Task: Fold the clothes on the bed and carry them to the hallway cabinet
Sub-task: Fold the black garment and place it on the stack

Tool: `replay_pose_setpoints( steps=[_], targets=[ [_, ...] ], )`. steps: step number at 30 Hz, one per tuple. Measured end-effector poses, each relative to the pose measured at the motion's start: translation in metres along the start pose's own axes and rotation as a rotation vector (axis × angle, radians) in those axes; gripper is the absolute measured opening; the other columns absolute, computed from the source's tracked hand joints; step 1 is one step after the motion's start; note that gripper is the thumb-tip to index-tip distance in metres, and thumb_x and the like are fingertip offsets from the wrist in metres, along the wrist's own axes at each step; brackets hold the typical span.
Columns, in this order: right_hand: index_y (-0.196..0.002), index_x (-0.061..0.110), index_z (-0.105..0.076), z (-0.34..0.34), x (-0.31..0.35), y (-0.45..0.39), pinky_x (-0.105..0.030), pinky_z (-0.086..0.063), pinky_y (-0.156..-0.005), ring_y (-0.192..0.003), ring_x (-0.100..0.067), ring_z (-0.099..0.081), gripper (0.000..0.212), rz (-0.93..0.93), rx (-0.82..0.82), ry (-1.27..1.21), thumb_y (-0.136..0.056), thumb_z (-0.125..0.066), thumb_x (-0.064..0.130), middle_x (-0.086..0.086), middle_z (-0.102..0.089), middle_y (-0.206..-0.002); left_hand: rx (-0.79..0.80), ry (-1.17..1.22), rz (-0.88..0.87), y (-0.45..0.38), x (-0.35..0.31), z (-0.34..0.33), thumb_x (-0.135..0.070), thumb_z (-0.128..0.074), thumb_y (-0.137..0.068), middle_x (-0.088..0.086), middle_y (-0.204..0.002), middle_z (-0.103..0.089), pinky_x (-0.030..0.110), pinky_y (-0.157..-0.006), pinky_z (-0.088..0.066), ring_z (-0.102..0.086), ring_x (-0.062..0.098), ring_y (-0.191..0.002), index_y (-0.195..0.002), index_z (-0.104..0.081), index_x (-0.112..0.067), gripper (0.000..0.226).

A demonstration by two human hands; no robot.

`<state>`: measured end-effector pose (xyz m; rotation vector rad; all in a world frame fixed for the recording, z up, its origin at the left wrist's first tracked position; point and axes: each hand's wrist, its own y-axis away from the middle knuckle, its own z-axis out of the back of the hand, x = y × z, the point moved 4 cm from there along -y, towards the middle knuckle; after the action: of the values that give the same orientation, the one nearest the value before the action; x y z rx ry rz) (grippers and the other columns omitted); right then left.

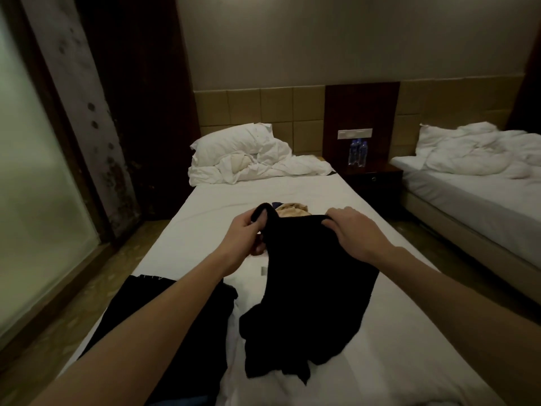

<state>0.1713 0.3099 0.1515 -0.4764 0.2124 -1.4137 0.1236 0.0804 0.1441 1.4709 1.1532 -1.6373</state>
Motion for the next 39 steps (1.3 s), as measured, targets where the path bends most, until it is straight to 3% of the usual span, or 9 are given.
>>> replay_pose_setpoints(
  steps=[3,5,9,15,19,21,26,30,39],
  targets=[
    [-0.122,0.019,-0.050,-0.006,0.004,0.018,-0.040,-0.044,-0.090,-0.112,-0.024,-0.045,0.030,-0.093,-0.046,0.047,-0.096,-0.055,0.034,-0.005,-0.050,-0.120,0.015,-0.016,0.008,0.008,-0.002,-0.022,-0.026,-0.052,-0.102,0.008,-0.067,-0.046,0.027,-0.046,-0.030,-0.040,0.018,-0.049,-0.082,-0.062,-0.012,0.026],
    [-0.104,0.018,-0.051,-0.011,0.018,0.034,-0.037,-0.045,-0.078,-0.093,-0.019,-0.052,0.023,-0.147,-0.117,-0.231,-0.094,-0.057,0.037,-0.001,-0.057,-0.100,-0.036,-0.102,-0.007,0.008,-0.001,-0.030,-0.027,-0.058,-0.099,0.012,-0.069,-0.054,0.028,-0.046,-0.038,-0.049,0.022,-0.049,-0.087,-0.062,-0.002,0.028],
    [-0.078,0.023,-0.056,-0.047,0.053,0.061,-0.028,-0.041,-0.061,-0.057,-0.004,-0.051,0.028,-0.192,0.143,-0.822,-0.098,-0.052,0.042,0.011,-0.058,-0.064,-0.129,-0.496,-0.185,0.009,0.002,-0.039,-0.031,-0.061,-0.096,-0.016,-0.071,-0.060,0.018,-0.064,-0.042,-0.056,0.005,-0.068,-0.088,-0.070,-0.014,0.021],
    [-0.082,0.024,-0.059,-0.099,0.072,0.075,-0.023,-0.043,-0.069,-0.066,0.001,-0.056,0.030,-0.308,0.362,-1.114,-0.105,-0.041,0.032,0.022,-0.063,-0.068,-0.202,-0.751,-0.301,0.010,0.012,-0.028,-0.023,-0.053,-0.099,-0.020,-0.072,-0.056,0.019,-0.066,-0.039,-0.057,0.010,-0.073,-0.076,-0.056,-0.030,0.024],
    [-0.124,0.020,-0.064,-0.128,0.079,0.081,-0.024,-0.042,-0.095,-0.110,-0.020,-0.062,0.058,-0.502,0.490,-1.626,-0.099,-0.032,0.062,0.004,-0.065,-0.120,-0.259,-0.852,-0.287,0.005,0.023,-0.002,-0.031,-0.049,-0.101,-0.010,-0.065,-0.055,0.026,-0.058,-0.039,-0.054,0.011,-0.063,-0.075,-0.046,-0.024,0.028],
    [-0.133,0.014,-0.060,-0.137,0.082,0.083,-0.032,-0.042,-0.103,-0.116,-0.025,-0.060,0.072,-0.420,0.608,-1.538,-0.091,-0.044,0.070,-0.003,-0.063,-0.128,-0.290,-0.894,-0.275,0.003,0.031,0.009,-0.035,-0.047,-0.102,-0.002,-0.068,-0.057,0.038,-0.061,-0.043,-0.057,0.017,-0.065,-0.078,-0.044,-0.019,0.029],
    [-0.113,0.024,-0.060,-0.144,0.071,0.081,-0.035,-0.051,-0.094,-0.099,-0.011,-0.065,0.030,-0.100,0.593,-0.725,-0.083,-0.065,0.027,0.005,-0.069,-0.109,-0.276,-0.980,-0.195,-0.001,0.053,0.037,-0.041,-0.047,-0.101,-0.004,-0.085,-0.067,0.038,-0.073,-0.051,-0.063,0.018,-0.079,-0.092,-0.056,-0.026,0.019],
    [-0.113,0.016,-0.055,-0.138,0.030,0.073,-0.026,-0.047,-0.079,-0.099,-0.020,-0.062,0.029,-0.178,0.502,-0.536,-0.085,-0.061,0.015,-0.001,-0.064,-0.107,-0.299,-1.018,-0.087,0.002,0.062,0.067,-0.046,-0.051,-0.098,-0.005,-0.067,-0.062,0.037,-0.062,-0.048,-0.060,0.016,-0.066,-0.071,-0.055,-0.019,0.038],
    [-0.103,0.009,-0.063,-0.081,-0.011,0.034,-0.033,-0.043,-0.074,-0.096,-0.031,-0.059,0.013,-0.336,0.316,-0.321,-0.100,-0.051,0.013,-0.011,-0.063,-0.104,-0.370,-0.825,0.060,0.014,0.050,0.100,-0.029,-0.045,-0.104,0.001,-0.090,-0.069,0.036,-0.076,-0.048,-0.063,0.021,-0.084,-0.094,-0.068,-0.009,0.032]
  ],
)
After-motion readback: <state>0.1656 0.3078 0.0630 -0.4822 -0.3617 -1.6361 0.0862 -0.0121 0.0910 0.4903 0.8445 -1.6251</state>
